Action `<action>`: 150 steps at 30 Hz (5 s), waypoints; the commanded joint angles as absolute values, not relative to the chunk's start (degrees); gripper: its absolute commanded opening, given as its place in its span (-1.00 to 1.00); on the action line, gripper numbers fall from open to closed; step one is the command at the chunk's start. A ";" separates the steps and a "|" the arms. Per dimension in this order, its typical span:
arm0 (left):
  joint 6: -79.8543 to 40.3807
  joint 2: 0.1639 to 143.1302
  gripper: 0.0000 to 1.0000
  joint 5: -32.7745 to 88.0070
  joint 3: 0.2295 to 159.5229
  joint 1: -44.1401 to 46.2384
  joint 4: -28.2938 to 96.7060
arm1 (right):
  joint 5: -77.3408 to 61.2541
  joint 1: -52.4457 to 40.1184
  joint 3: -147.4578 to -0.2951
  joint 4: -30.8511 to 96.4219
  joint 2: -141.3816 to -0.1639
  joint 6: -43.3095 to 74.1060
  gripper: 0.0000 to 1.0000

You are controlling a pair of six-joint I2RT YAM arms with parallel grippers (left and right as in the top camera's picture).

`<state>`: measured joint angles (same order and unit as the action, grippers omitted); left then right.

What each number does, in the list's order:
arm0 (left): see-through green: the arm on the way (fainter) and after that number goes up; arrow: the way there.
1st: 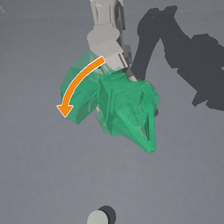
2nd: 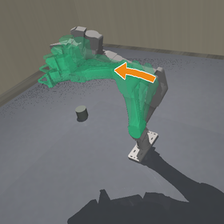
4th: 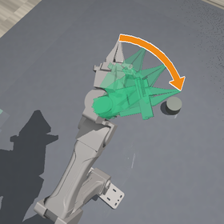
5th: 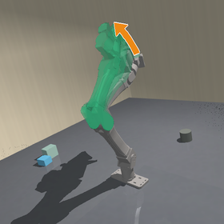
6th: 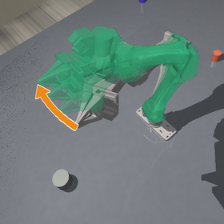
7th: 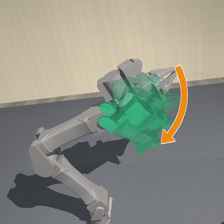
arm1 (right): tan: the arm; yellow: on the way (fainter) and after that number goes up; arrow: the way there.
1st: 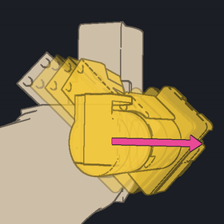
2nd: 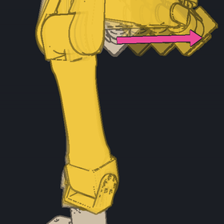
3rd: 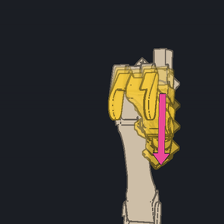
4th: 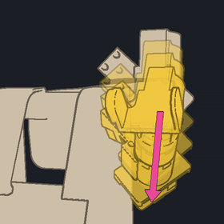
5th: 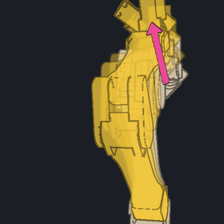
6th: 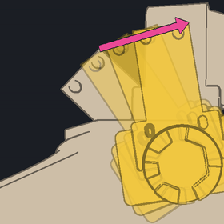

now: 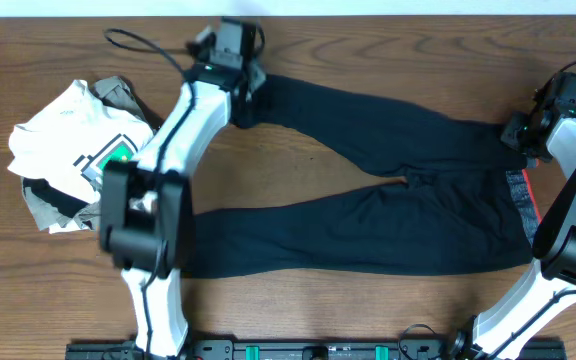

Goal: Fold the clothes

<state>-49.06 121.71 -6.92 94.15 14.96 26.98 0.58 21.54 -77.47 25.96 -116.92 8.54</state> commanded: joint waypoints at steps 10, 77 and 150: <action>-44.25 123.55 -0.17 -8.14 93.76 12.16 34.96 | 1.08 21.74 -77.12 26.24 -115.42 8.05 -0.65; -25.32 120.14 -0.22 6.35 93.69 10.20 36.91 | 1.72 21.80 -71.09 24.01 -115.42 6.74 -0.59; -20.25 124.55 -0.50 17.26 93.62 3.62 40.36 | 2.15 21.85 -71.09 26.52 -115.42 6.52 -0.58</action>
<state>-23.79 124.46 9.41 93.23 3.57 39.86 1.32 21.54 -72.55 25.67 -115.42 7.16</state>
